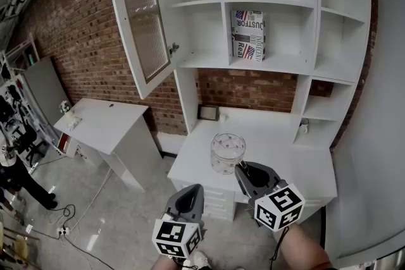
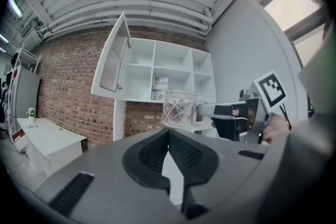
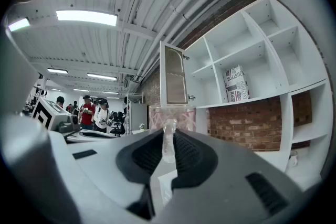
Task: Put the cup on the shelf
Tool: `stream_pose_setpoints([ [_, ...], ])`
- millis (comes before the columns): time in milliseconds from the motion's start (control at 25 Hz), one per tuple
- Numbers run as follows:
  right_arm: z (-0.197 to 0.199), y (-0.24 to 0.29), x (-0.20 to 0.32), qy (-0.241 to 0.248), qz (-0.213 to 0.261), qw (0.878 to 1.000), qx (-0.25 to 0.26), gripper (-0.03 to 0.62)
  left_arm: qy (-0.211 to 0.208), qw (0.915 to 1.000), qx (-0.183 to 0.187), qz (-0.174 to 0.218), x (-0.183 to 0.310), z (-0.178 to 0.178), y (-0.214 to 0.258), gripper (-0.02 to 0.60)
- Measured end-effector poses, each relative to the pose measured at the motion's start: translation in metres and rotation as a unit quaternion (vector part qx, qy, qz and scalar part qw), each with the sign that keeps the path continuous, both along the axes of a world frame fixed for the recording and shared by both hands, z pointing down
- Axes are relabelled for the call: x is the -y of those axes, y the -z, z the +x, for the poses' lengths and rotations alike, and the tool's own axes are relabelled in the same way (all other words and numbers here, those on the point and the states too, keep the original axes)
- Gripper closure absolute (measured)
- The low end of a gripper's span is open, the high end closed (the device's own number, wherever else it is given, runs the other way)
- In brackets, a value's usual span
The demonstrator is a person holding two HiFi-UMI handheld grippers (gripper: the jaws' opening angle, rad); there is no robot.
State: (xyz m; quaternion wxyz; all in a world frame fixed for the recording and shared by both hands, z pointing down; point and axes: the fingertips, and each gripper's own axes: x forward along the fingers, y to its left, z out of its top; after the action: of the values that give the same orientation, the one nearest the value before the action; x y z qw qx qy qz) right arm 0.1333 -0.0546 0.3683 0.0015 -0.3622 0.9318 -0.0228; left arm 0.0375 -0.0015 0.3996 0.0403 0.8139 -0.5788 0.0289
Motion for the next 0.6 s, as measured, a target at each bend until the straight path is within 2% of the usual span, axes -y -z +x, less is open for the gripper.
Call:
stream_pose_setpoints([
  [600,-0.003,-0.007,0.009,0.003,-0.006,1.000,-0.003,0.559,-0.002,1.0000,0.002,0.001,0.011,-0.002,0.000,0.577],
])
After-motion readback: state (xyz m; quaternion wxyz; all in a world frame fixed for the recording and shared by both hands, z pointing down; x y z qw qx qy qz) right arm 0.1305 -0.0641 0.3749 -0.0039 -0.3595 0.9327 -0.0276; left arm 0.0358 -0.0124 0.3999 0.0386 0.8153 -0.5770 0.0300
